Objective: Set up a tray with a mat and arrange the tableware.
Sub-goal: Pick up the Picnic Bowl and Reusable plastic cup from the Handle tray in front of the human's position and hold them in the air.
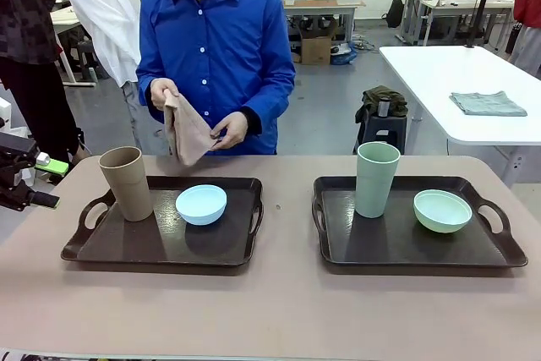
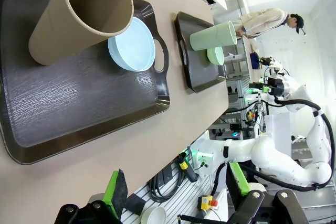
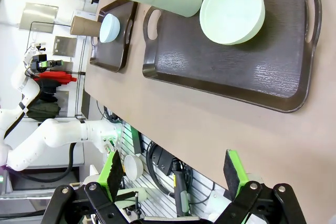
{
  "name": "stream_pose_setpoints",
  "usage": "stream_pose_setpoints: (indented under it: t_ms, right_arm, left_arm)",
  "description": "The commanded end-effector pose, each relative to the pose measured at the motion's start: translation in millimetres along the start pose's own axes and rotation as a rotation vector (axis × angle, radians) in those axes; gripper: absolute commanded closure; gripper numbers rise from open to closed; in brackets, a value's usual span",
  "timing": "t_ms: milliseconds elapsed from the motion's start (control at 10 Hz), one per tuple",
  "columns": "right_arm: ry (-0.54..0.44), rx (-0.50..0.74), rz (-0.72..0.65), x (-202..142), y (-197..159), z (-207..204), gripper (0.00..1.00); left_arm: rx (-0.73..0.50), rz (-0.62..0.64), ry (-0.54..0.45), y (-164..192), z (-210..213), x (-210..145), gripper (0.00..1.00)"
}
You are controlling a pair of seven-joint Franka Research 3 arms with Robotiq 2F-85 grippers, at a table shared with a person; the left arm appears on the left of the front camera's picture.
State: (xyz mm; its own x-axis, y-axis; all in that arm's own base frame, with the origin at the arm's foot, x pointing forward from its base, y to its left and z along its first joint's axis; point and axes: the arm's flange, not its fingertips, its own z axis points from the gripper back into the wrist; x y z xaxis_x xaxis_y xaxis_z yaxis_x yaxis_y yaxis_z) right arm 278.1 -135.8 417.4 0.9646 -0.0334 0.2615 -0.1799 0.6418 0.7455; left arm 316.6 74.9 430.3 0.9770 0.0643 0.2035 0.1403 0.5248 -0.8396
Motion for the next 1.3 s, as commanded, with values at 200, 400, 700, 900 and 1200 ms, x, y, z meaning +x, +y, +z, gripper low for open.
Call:
stream_pose_setpoints:
  t_ms: [200, 400, 700, 900, 1200]
  right_arm:
    - [-0.002, -0.118, 0.105, 24, 58, -2, 0.0]
    - [0.007, -0.204, 0.192, 55, 125, -18, 0.0]
    - [0.084, -0.29, 0.33, 83, 251, -68, 0.0]
    - [0.11, -0.338, 0.337, 97, 314, -99, 0.0]
    - [0.016, -0.507, 0.294, 113, 373, -163, 0.0]
  left_arm:
    - [0.13, -0.303, -0.033, -21, 18, 6, 0.0]
    - [0.211, -0.439, -0.057, -51, 38, 8, 0.0]
    - [0.357, -0.782, -0.019, -101, 70, 0, 0.0]
    - [0.482, -0.932, -0.068, -123, 81, 7, 0.0]
    - [0.701, -1.098, -0.161, -154, 90, 18, 0.0]
